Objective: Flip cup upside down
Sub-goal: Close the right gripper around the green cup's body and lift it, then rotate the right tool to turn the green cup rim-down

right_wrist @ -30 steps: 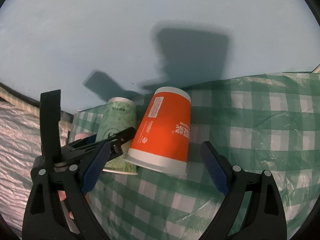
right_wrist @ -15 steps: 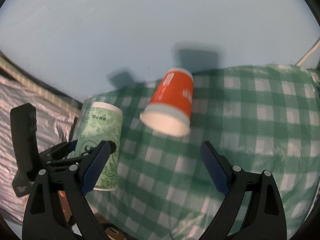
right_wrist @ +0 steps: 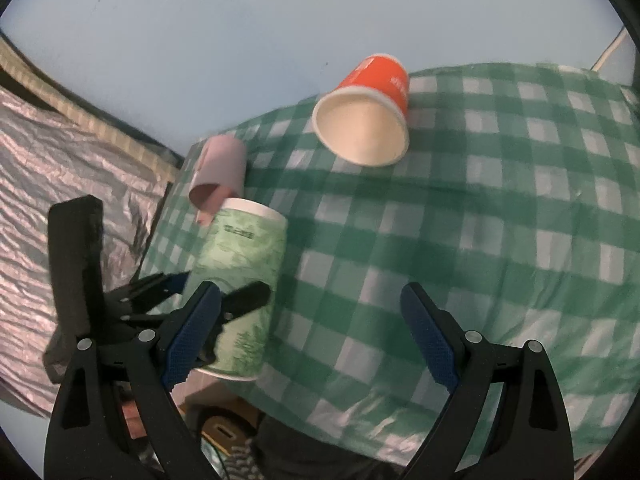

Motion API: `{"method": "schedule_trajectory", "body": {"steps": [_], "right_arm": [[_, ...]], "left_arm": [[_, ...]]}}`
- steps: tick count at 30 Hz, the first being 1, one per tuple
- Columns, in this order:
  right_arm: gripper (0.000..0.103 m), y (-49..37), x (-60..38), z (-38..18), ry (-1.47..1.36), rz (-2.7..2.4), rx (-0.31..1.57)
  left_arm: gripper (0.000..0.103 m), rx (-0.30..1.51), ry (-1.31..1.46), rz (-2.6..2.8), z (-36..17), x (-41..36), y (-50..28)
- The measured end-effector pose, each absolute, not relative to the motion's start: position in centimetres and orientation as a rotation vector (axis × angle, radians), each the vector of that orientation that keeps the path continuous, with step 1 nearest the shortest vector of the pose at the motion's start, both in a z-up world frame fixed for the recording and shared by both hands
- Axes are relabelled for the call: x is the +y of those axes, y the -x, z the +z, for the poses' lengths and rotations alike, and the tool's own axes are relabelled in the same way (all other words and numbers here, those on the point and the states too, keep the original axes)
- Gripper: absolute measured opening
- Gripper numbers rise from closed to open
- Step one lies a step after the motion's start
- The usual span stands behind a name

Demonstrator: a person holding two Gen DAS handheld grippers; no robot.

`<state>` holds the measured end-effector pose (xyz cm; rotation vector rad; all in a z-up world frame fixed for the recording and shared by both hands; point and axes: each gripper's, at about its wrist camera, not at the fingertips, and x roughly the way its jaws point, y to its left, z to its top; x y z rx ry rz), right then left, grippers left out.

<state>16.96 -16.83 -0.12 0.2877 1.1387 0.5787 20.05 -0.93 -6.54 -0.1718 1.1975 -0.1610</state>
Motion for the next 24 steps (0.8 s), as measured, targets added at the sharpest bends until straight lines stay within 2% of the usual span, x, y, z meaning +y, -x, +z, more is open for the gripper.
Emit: {"method": "schedule_trajectory", "body": {"steps": [9, 12, 21, 24], "right_arm": [[0.091, -16.7, -16.4, -1.2, -0.287, 0.573, 1.162], [0.091, -16.8, -16.3, -1.2, -0.285, 0.572, 1.165], [0.091, -17.1, -16.0, 0.5, -0.310, 0.579, 1.146], [0.091, -17.1, -15.3, 1.3, -0.305, 0.590, 1.143]], "left_arm": [[0.076, 1.169, 0.098, -0.151, -6.5, -1.5, -20.0], [0.082, 1.166, 0.107, -0.157, -5.9, -1.3, -20.0], [0.083, 1.096, 0.171, -0.188, -1.5, 1.1, -18.9], [0.090, 1.063, 0.178, -0.173, -0.1, 2.7, -18.4]]}}
